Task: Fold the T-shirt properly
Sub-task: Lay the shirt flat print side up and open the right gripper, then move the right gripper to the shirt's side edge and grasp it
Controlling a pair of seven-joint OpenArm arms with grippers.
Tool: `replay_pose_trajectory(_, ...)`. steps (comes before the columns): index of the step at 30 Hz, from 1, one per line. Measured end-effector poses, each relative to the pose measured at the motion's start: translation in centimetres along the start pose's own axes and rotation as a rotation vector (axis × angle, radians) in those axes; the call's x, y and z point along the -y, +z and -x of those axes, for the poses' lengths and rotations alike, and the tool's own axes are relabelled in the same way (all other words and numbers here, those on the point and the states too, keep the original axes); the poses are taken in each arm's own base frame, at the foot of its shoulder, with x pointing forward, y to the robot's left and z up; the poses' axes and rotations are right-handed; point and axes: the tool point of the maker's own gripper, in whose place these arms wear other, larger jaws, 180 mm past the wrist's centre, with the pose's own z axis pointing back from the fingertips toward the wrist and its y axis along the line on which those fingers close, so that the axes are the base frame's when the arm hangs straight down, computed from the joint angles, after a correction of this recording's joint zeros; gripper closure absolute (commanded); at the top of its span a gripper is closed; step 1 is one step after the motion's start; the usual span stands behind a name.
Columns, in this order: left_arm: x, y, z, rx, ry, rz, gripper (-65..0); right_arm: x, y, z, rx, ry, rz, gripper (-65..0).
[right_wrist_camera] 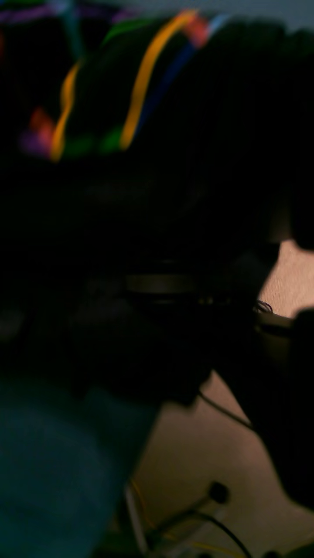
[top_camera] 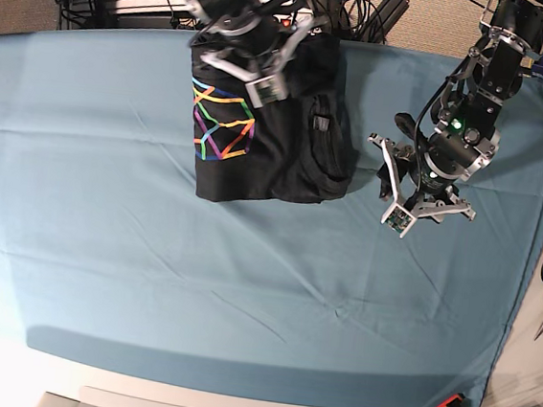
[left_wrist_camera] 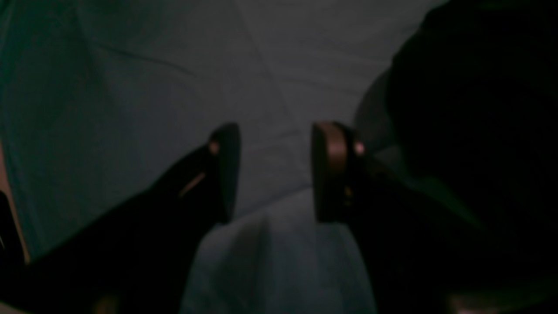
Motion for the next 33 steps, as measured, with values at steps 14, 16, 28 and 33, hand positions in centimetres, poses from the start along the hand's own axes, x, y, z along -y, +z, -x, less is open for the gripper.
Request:
replay_pose_trajectory(14, 0.0, 0.0, -0.1, 0.005, 0.0, 0.001, -27.9, -6.0, 0.9, -0.1, 0.029, 0.178, -0.321, 0.0)
replay_pose_trajectory(16, 0.0, 0.0, -0.1, 0.005, 0.0, 0.0, -27.9, -5.7, 0.8, -0.7, 0.048, 0.188, -0.315, 0.0)
replay_pose_trajectory(28, 0.2, 0.0, 0.6, -0.024, 0.0, 0.002, -27.9, 5.8, 0.3, -11.9, 0.324, 0.205, 0.172, -33.5)
replay_pose_trajectory(33, 1.1, 0.2, 2.3, -0.062, 0.006, 0.022, -27.9, 12.4, 0.5, -11.6, 0.363, -0.114, 0.214, -33.5)
